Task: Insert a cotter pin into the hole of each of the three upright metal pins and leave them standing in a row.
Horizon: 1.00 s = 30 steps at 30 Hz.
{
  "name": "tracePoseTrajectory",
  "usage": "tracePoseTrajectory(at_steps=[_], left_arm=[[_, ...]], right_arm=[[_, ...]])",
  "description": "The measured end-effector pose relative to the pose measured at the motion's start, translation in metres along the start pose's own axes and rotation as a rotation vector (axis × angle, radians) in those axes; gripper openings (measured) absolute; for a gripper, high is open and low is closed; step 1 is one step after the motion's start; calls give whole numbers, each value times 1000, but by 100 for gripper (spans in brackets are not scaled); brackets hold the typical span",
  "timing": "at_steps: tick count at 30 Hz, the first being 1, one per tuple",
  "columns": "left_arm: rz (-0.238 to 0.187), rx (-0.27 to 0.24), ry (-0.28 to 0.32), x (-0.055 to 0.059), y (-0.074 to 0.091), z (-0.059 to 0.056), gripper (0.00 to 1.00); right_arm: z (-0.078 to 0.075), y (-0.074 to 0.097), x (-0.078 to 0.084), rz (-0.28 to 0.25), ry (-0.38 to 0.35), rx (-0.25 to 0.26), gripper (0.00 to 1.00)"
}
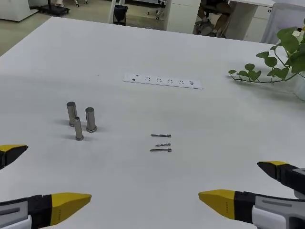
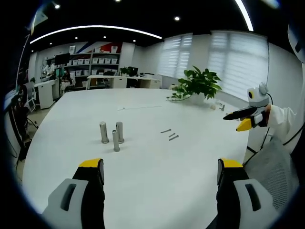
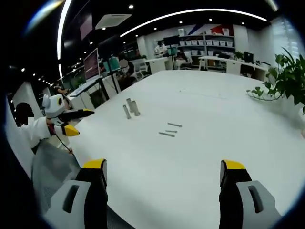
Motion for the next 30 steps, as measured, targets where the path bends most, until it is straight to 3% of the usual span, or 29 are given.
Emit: tracePoseTrajectory(at_steps=[30], left_arm=[[43, -14, -9, 5, 1, 15, 95]], right_arm=[[0, -1, -3, 12, 6, 6, 97]])
Point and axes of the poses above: the centre of the closed fingertips' face, and the gripper's own axes: y roughly backward along the fingers, z roughly to its left, x roughly out of its underside, the point moved 1 cm from there along y, roughly backward along the fingers, and after that the axes turned 8 degrees about -x, right-handed, at the moved point
